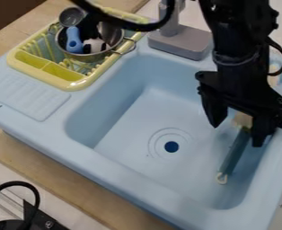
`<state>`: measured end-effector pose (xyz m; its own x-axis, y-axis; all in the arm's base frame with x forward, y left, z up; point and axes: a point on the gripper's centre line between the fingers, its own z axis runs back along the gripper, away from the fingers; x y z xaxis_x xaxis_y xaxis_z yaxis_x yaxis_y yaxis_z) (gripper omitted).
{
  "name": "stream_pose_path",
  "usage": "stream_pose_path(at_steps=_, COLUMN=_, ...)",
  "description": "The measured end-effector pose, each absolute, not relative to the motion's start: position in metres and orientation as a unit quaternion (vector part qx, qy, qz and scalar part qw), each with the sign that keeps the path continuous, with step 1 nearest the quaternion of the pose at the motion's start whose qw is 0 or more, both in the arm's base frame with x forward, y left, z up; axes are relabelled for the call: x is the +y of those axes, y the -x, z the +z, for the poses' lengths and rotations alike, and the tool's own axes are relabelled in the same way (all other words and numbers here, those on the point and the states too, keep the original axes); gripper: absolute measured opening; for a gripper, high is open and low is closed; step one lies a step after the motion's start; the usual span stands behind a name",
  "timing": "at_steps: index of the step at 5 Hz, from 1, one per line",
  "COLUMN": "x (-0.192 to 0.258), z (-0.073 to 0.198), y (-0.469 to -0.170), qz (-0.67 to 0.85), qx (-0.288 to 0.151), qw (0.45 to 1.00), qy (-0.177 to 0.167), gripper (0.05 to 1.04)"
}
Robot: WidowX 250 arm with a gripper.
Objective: Moving the knife to other side of the sink
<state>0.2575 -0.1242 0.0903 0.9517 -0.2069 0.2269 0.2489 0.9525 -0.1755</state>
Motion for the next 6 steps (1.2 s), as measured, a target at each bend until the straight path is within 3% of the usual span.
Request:
stream_pose_path(at_steps=2, x=-0.115, z=0.116, y=-0.242, qz=-0.123, qx=-0.129, qw=0.978, qy=0.105, gripper=0.992)
stream_pose_path(at_steps=3, x=-0.098, z=0.117, y=-0.235, qz=-0.085, qx=-0.106, qw=0.988, qy=0.078, gripper=0.992)
stream_pose_path(at_steps=6, x=-0.039, z=0.094, y=-0.234, qz=-0.007, qx=-0.076, qw=0.995, qy=0.059, gripper=0.992)
